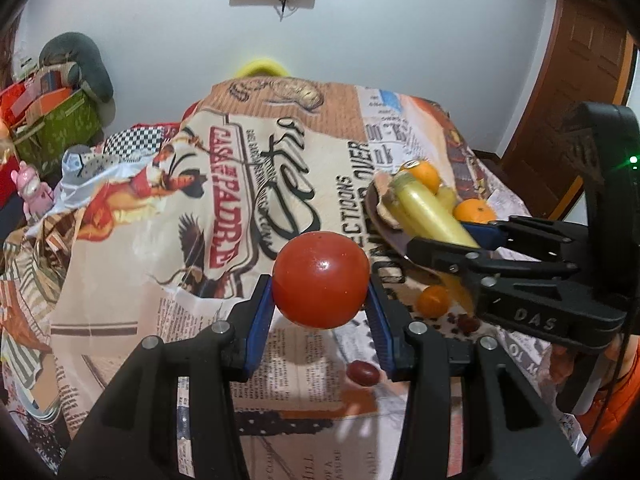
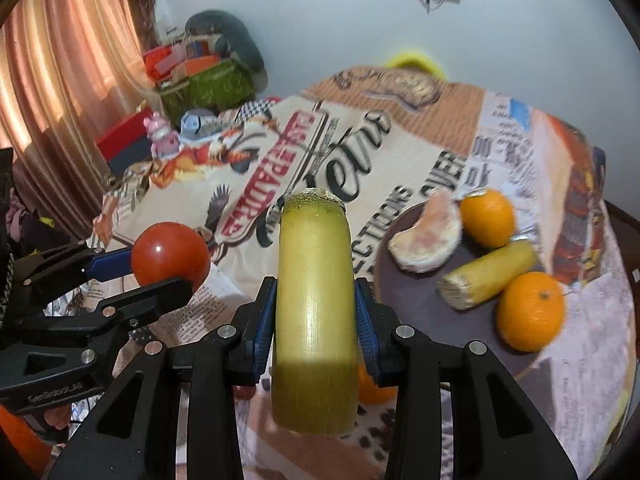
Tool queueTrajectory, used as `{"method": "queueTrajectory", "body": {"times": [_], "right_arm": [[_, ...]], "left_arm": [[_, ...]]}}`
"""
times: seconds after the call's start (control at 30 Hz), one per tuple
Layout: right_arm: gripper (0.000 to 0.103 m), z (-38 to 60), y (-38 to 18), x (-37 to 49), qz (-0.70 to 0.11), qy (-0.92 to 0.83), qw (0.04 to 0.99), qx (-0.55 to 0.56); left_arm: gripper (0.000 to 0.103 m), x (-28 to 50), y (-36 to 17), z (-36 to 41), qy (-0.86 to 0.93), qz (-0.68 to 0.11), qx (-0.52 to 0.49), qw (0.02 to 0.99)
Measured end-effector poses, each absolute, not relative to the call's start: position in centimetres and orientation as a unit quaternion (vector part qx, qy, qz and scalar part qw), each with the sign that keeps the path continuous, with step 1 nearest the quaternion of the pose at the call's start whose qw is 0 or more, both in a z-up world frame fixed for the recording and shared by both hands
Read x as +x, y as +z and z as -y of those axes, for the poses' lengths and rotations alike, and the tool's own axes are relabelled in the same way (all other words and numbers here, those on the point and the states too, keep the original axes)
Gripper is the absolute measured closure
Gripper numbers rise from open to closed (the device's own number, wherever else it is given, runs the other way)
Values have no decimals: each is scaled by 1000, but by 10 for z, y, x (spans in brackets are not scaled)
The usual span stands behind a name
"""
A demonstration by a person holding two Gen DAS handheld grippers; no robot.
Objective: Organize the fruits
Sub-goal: 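Close the left tool on the tomato while the right tool grasps and lifts the pale corn cob, then carry the tomato and the pale corn cob over the plate and lower them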
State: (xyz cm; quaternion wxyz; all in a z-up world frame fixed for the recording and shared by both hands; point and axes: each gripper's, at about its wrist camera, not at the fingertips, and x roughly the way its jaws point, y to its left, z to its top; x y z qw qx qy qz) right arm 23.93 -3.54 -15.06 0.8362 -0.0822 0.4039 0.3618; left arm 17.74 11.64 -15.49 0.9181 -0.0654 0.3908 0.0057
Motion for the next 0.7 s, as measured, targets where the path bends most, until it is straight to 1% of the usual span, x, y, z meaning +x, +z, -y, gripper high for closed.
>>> {"method": "queueTrajectory", "body": {"times": [0.33, 0.7], "right_arm": [[69, 91, -123, 239, -368, 324, 869, -61], [69, 128, -134, 269, -369, 300, 879, -33]], "left_arm": [[58, 184, -132, -78, -10, -374, -49, 926], [58, 233, -157, -44, -31, -406, -47, 912]]}}
